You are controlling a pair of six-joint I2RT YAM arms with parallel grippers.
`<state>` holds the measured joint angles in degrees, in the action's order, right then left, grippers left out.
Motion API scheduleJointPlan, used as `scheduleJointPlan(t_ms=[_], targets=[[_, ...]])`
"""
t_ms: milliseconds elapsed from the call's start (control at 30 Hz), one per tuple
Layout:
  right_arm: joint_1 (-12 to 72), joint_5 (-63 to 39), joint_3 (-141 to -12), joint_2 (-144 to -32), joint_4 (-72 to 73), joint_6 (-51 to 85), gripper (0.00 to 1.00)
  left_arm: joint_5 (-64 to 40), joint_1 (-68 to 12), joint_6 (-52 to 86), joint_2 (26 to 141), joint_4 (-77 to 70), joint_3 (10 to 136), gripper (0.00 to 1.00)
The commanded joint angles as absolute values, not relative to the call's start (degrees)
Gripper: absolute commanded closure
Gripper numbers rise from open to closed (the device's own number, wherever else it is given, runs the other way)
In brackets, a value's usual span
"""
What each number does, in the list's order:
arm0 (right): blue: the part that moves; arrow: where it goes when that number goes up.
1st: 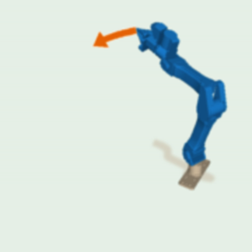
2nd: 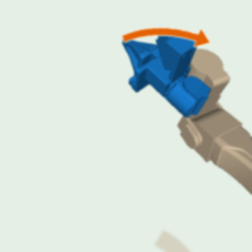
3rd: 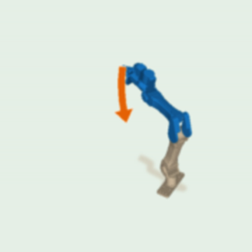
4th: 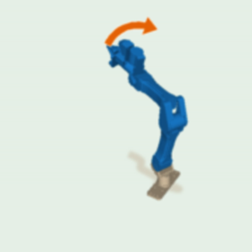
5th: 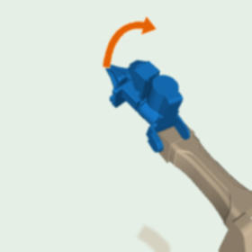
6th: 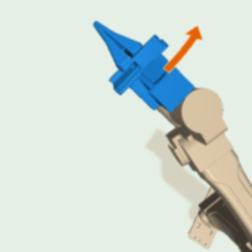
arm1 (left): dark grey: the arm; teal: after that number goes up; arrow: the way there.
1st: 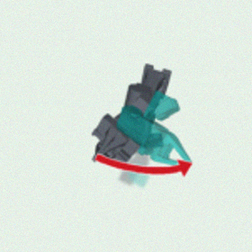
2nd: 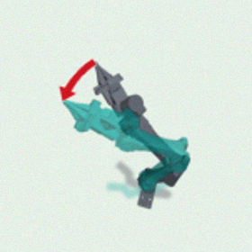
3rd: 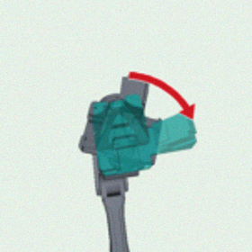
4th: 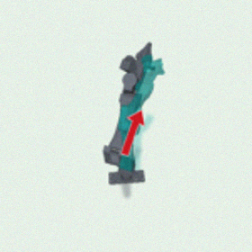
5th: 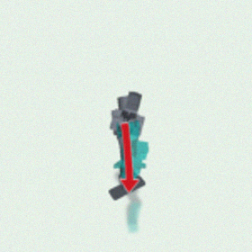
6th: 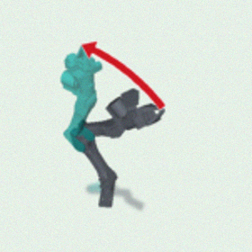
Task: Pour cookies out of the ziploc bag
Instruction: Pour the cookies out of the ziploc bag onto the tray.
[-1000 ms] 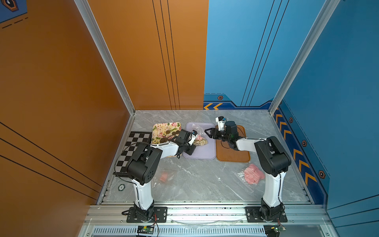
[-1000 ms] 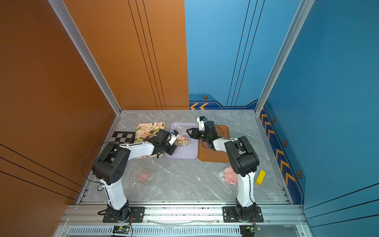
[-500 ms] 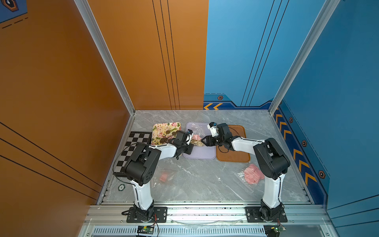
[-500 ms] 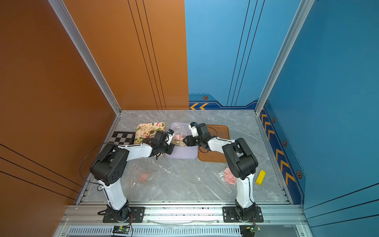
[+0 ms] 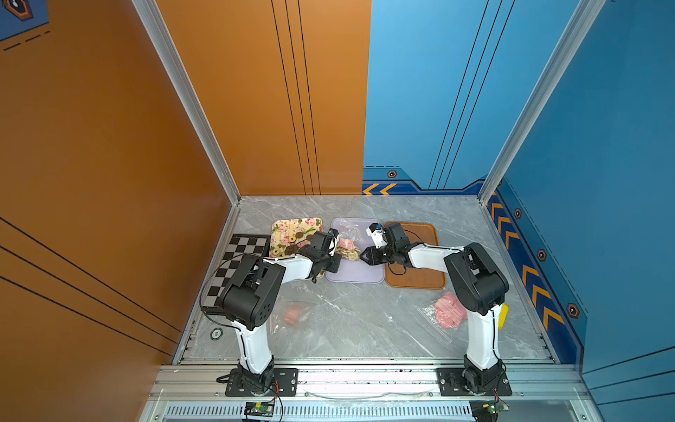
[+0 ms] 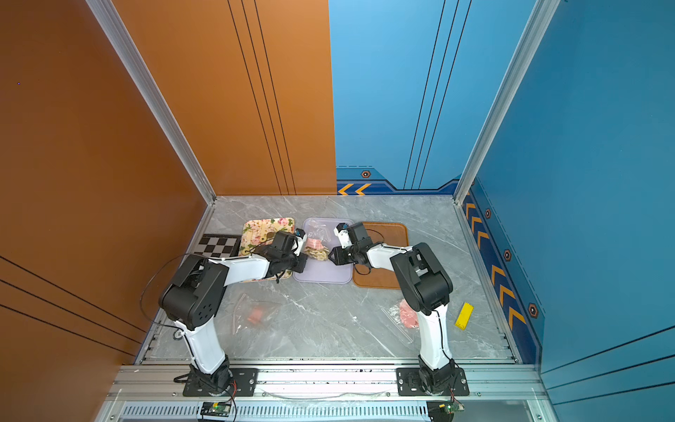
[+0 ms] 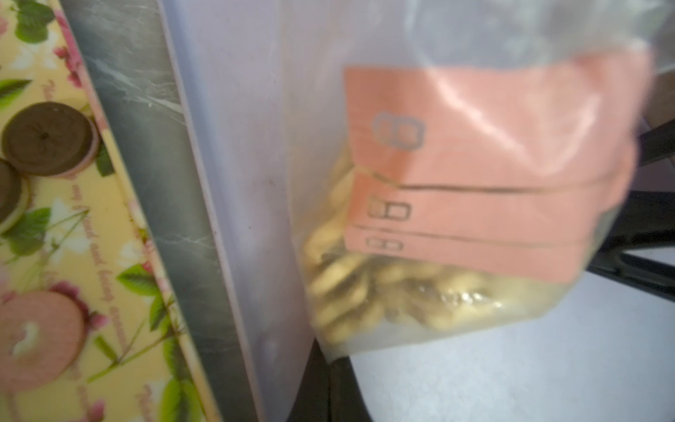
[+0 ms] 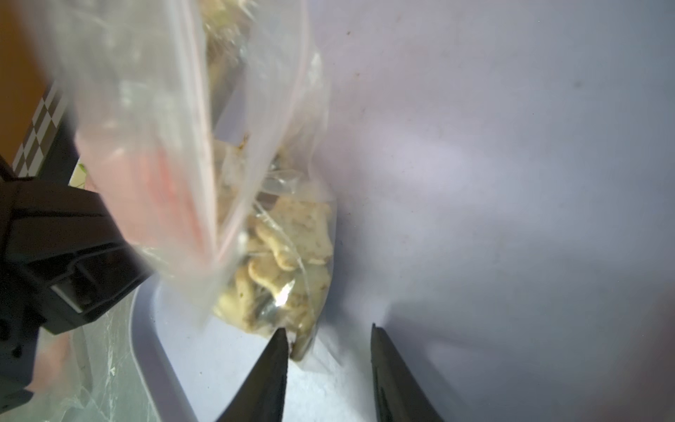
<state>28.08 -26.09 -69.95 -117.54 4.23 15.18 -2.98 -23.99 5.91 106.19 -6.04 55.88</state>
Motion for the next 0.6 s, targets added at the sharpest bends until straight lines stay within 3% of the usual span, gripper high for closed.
scheduleJointPlan(t_ms=[0,367,567], targets=[[28.7,-27.8,-72.2,-118.4,0.1,13.4,0.61,-1.9,-23.4,6.6,107.0,-6.0,55.7,1.00],[29.5,-28.9,-72.2,-120.2,-1.2,12.6,0.64,-2.3,-23.4,6.4,107.4,-5.6,56.1,1.00],[30.0,-29.4,-73.4,-121.2,-2.5,11.9,0.75,-2.5,-23.4,6.3,107.5,-5.3,56.4,1.00]])
